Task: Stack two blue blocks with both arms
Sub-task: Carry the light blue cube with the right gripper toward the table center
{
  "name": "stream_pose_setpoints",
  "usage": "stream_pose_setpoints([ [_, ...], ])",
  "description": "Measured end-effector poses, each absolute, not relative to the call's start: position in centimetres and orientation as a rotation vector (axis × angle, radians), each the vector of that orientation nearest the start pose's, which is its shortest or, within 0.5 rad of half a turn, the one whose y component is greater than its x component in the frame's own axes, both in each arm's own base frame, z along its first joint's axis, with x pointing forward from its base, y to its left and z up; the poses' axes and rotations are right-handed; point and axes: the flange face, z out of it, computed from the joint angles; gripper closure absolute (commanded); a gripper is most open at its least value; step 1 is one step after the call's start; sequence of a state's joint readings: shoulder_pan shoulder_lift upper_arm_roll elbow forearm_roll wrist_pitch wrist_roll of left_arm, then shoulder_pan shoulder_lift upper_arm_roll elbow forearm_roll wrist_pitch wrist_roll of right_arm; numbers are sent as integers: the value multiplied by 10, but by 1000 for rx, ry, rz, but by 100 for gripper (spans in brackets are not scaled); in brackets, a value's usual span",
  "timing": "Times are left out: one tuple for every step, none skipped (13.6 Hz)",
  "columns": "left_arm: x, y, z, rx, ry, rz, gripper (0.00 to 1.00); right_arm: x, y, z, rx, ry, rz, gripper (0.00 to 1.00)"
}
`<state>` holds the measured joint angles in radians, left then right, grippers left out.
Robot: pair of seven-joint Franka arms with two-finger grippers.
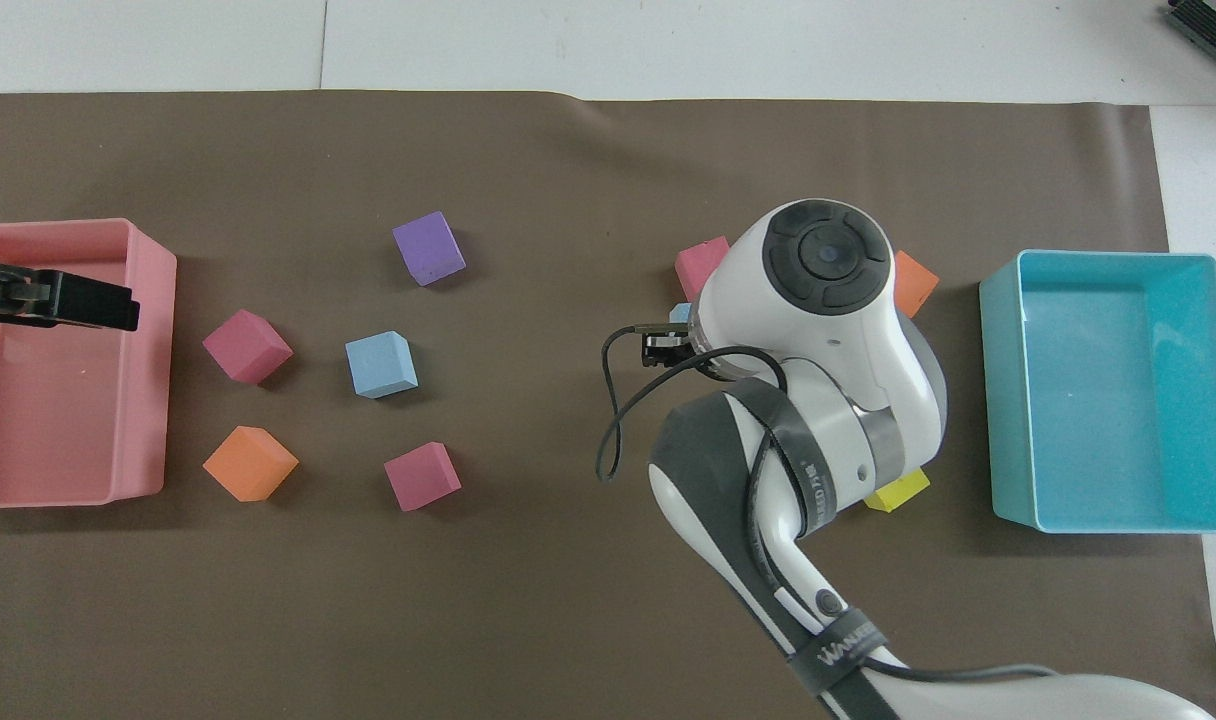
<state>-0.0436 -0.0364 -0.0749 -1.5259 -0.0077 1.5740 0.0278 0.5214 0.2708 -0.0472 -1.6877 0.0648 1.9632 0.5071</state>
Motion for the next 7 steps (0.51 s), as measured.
stream_pose_setpoints([
  [540,-66,666,-3139,231,-132,0,564,309,432,-3102,77,39,100],
  [540,-66,666,-3139,231,-132,0,564,320,423,-3106,59,47,100],
  [540,-67,666,-3139,232,-132,0,563,330,416,-3107,40,43,100],
  [540,-67,666,-3139,233,-132,0,561,341,408,-3106,22,37,100],
  [540,-67,666,-3139,234,-132,0,560,352,401,-3102,13,22,100],
  [540,-68,666,-3139,235,-132,0,560,359,396,-3098,7,11,100],
  [539,-68,666,-3139,236,-132,0,560,365,390,-3096,-3,3,100],
])
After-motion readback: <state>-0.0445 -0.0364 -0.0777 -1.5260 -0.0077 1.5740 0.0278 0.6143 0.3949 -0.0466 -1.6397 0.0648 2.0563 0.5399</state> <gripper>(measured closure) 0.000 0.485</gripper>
